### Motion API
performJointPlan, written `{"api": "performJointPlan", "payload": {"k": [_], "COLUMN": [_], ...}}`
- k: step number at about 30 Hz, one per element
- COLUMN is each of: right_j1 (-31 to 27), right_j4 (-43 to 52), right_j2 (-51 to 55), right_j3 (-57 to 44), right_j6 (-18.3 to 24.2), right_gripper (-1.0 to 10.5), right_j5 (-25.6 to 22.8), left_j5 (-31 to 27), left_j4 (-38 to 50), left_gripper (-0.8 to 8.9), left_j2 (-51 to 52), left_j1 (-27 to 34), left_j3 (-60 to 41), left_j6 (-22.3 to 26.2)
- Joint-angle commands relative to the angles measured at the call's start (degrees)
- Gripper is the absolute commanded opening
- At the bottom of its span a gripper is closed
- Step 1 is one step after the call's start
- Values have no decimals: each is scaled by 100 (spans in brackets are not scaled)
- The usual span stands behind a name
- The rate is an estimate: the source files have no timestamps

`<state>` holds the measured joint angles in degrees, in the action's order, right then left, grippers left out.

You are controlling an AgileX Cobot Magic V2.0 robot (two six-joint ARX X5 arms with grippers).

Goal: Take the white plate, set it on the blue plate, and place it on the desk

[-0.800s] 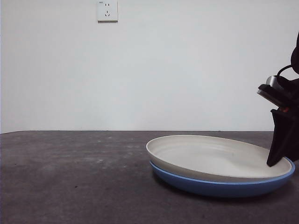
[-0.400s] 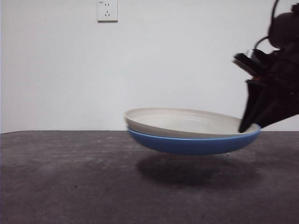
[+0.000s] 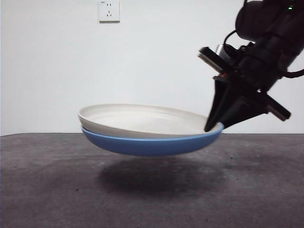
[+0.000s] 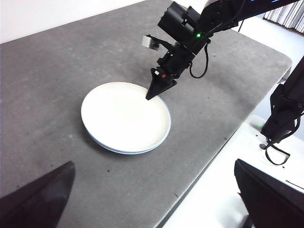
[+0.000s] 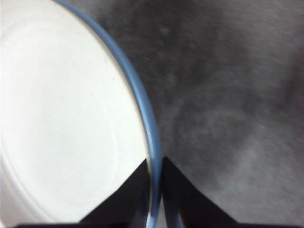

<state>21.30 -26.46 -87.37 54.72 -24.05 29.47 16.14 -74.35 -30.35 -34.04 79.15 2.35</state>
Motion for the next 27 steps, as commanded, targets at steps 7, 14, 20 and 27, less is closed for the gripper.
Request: {"api": "performJointPlan", "payload": {"k": [7,14,20,27], "right_j1": [157,164,190,192], "right_j4": [332,422,455,492], "right_j2": [-717,-1147,-1239,-1237], "right_j3": [101,101,101,101], "right_j6": [-407,-404,-378,-374], "right_gripper": [9,9,11,295], "right_j5": [33,46,37,42], "left_j5": [-33,-33,-33,-33], "left_j4": [72,72,72,72], "left_gripper": [563,563,563,563], "left_j2": [-26,-26,-26,-26], "left_j1": [-46,-46,-46,-48], "left_j3": [63,63,63,63], "left_j6": [155,155,157,304]}}
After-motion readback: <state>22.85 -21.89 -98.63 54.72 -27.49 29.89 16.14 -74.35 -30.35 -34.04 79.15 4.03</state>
